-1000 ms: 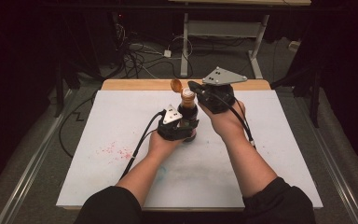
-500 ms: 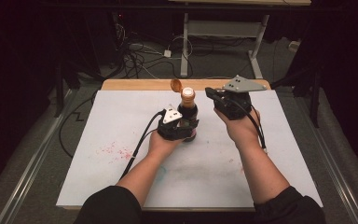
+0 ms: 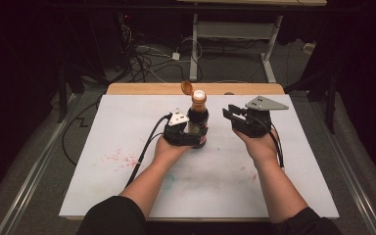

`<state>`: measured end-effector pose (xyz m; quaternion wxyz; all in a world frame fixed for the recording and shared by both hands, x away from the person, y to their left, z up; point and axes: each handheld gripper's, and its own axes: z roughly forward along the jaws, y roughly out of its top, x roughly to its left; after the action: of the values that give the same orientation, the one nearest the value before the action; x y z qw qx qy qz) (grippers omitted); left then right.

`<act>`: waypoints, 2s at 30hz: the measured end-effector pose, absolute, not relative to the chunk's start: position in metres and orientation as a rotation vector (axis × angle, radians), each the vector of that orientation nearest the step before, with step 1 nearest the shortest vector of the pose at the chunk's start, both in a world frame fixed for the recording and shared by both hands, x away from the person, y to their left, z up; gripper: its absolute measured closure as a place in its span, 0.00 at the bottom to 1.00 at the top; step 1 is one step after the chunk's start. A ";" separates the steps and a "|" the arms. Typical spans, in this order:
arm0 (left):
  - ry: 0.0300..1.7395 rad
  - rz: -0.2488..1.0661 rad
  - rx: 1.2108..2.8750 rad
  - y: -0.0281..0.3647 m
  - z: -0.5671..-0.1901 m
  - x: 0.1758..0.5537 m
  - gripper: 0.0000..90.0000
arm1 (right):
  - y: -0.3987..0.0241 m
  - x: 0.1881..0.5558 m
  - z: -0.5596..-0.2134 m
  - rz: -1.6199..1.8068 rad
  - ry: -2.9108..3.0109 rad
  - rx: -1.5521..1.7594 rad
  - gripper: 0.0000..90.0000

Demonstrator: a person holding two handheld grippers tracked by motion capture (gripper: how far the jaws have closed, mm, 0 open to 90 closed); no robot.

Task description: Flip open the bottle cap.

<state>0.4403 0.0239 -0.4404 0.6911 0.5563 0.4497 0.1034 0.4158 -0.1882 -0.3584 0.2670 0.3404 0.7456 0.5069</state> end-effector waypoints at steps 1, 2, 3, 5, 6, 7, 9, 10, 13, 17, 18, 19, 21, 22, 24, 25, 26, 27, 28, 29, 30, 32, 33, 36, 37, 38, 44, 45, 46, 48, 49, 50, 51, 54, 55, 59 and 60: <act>1.010 0.219 1.244 0.025 -0.440 0.440 0.15 | -0.190 0.416 -0.363 1.365 2.009 0.926 0.65; 1.011 0.219 1.248 0.026 -0.440 0.439 0.12 | -0.191 0.417 -0.367 1.366 2.012 0.922 0.59; 1.010 0.223 1.259 0.026 -0.441 0.439 0.09 | -0.192 0.417 -0.372 1.369 2.016 0.926 0.52; 1.016 0.211 1.269 0.027 -0.441 0.438 0.03 | -0.195 0.418 -0.381 1.360 2.021 0.938 0.40; 1.018 0.207 1.272 0.028 -0.442 0.437 0.01 | -0.196 0.418 -0.385 1.359 2.022 0.944 0.34; 1.020 0.200 1.274 0.029 -0.443 0.436 0.00 | -0.197 0.418 -0.389 1.362 2.020 0.951 0.28; 1.016 0.200 1.269 0.032 -0.445 0.434 0.00 | -0.200 0.419 -0.397 1.362 2.017 0.964 0.16; 1.012 0.204 1.268 0.034 -0.446 0.433 0.00 | -0.201 0.418 -0.400 1.357 2.018 0.977 0.12; 1.018 0.199 1.273 0.039 -0.449 0.430 0.00 | -0.205 0.418 -0.412 1.350 2.000 1.000 0.00; 1.018 0.202 1.278 0.047 -0.454 0.424 0.00 | -0.210 0.415 -0.426 1.328 2.008 1.024 0.00; 1.018 0.207 1.280 0.050 -0.456 0.422 0.00 | -0.211 0.413 -0.429 1.327 2.009 1.023 0.00; 1.021 0.207 1.280 0.053 -0.457 0.421 0.00 | -0.212 0.412 -0.432 1.325 2.009 1.029 0.00; 1.028 0.207 1.282 0.059 -0.461 0.418 0.00 | -0.215 0.409 -0.437 1.314 2.010 1.037 0.00; 1.031 0.209 1.286 0.062 -0.462 0.417 0.00 | -0.217 0.408 -0.439 1.314 2.008 1.038 0.00; 1.037 0.215 1.292 0.068 -0.465 0.414 0.00 | -0.220 0.405 -0.444 1.311 2.008 1.050 0.00; 1.043 0.214 1.289 0.071 -0.467 0.412 0.00 | -0.221 0.403 -0.446 1.305 2.009 1.054 0.00; 1.045 0.216 1.294 0.074 -0.468 0.410 0.00 | -0.222 0.402 -0.449 1.303 2.011 1.055 0.00; 1.047 0.218 1.297 0.076 -0.470 0.409 0.00 | -0.223 0.400 -0.451 1.300 2.009 1.057 0.00; 1.049 0.223 1.305 0.079 -0.471 0.407 0.00 | -0.225 0.398 -0.454 1.297 2.008 1.057 0.00; 1.057 0.221 1.307 0.081 -0.473 0.405 0.00 | -0.226 0.396 -0.457 1.294 2.008 1.064 0.00; 1.058 0.223 1.313 0.084 -0.474 0.403 0.00 | -0.227 0.395 -0.459 1.291 2.007 1.066 0.00; 1.070 0.226 1.323 0.089 -0.477 0.400 0.00 | -0.230 0.391 -0.463 1.283 2.012 1.072 0.00; 1.078 0.224 1.323 0.091 -0.478 0.398 0.00 | -0.231 0.389 -0.465 1.278 2.012 1.070 0.00; 1.081 0.240 1.337 0.100 -0.482 0.391 0.00 | -0.235 0.382 -0.470 1.274 2.016 1.072 0.00; 1.088 0.238 1.335 0.103 -0.484 0.389 0.00 | -0.236 0.380 -0.471 1.269 2.017 1.070 0.00; 1.092 0.243 1.337 0.107 -0.485 0.386 0.00 | -0.237 0.378 -0.472 1.265 2.019 1.069 0.00; 1.097 0.261 1.327 0.127 -0.489 0.370 0.00 | -0.245 0.363 -0.477 1.240 2.024 1.075 0.00; 1.096 0.269 1.331 0.130 -0.489 0.367 0.00 | -0.245 0.361 -0.477 1.234 2.022 1.073 0.00; 1.092 0.279 1.332 0.133 -0.490 0.364 0.00 | -0.246 0.358 -0.477 1.229 2.019 1.072 0.00; 1.090 0.285 1.327 0.139 -0.490 0.359 0.00 | -0.248 0.352 -0.478 1.225 2.018 1.071 0.00; 1.091 0.286 1.325 0.143 -0.490 0.355 0.00 | -0.249 0.349 -0.478 1.223 2.017 1.072 0.00; 1.094 0.288 1.321 0.146 -0.490 0.352 0.00 | -0.251 0.346 -0.478 1.221 2.015 1.069 0.00; 1.090 0.291 1.325 0.149 -0.490 0.348 0.00 | -0.252 0.344 -0.478 1.227 2.016 1.074 0.00; 1.086 0.297 1.316 0.158 -0.492 0.336 0.00 | -0.256 0.335 -0.478 1.226 2.004 1.078 0.00; 1.080 0.301 1.310 0.160 -0.493 0.332 0.00 | -0.257 0.333 -0.478 1.225 2.006 1.073 0.00; 1.072 0.300 1.270 0.168 -0.492 0.324 0.00 | -0.259 0.330 -0.478 1.225 1.991 1.083 0.00; 1.070 0.302 1.266 0.170 -0.492 0.323 0.00 | -0.259 0.330 -0.477 1.228 1.983 1.086 0.00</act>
<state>0.3232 0.1700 -0.4924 0.6656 0.5609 0.4738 0.1337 0.3303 -0.2593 -0.4773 0.2805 0.4053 0.7399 0.4579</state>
